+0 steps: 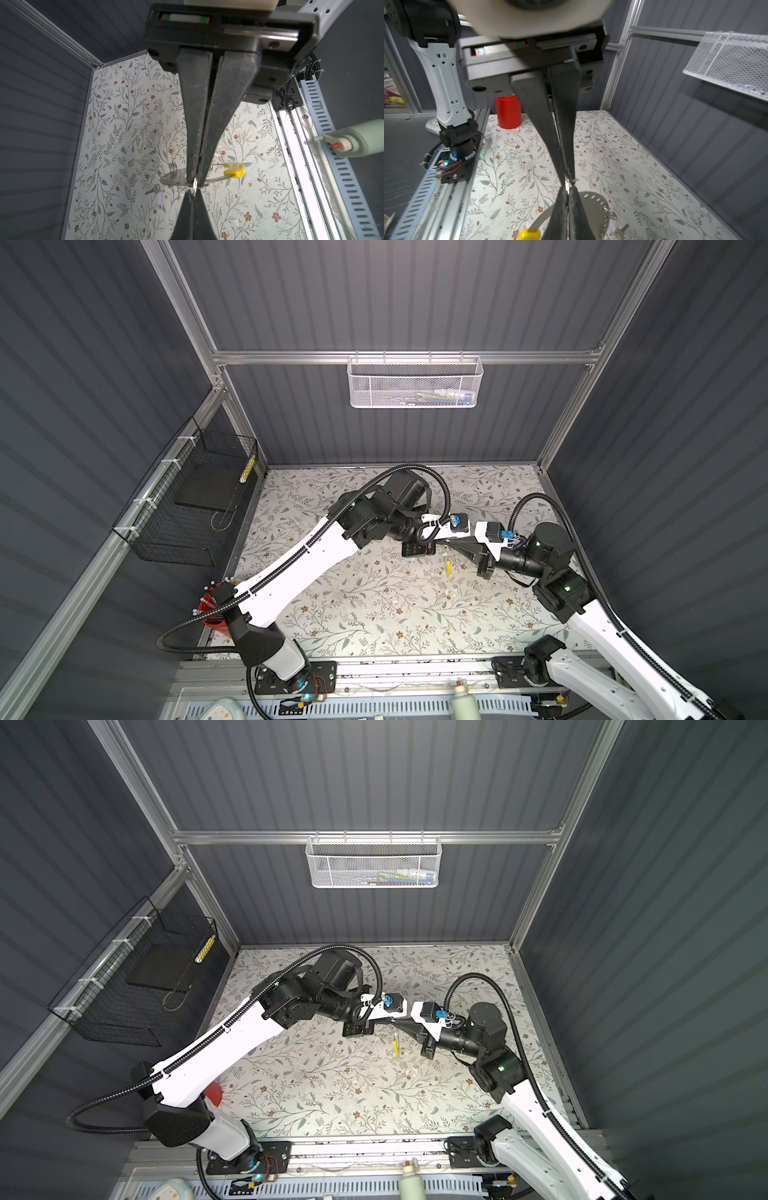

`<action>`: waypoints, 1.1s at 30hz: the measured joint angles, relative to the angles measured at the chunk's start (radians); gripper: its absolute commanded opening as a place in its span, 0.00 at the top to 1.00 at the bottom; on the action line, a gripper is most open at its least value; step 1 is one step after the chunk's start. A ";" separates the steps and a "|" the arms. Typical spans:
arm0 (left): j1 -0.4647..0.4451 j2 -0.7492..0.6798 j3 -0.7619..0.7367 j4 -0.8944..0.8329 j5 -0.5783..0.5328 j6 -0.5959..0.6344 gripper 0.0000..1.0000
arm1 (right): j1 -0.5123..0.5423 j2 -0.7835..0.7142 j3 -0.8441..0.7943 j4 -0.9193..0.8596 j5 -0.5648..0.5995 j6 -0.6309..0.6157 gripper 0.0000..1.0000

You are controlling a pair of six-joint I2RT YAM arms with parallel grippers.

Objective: Put the keys on the keyring

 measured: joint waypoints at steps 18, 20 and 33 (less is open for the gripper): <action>0.060 -0.269 -0.443 0.451 0.004 -0.179 0.59 | 0.000 -0.026 -0.061 0.150 0.003 0.086 1.00; 0.068 -0.280 -0.490 0.504 0.035 -0.212 0.59 | 0.000 -0.024 -0.064 0.180 0.003 0.100 1.00; 0.069 -0.278 -0.604 0.740 0.202 -0.359 0.59 | 0.000 0.018 -0.093 0.377 -0.007 0.222 1.00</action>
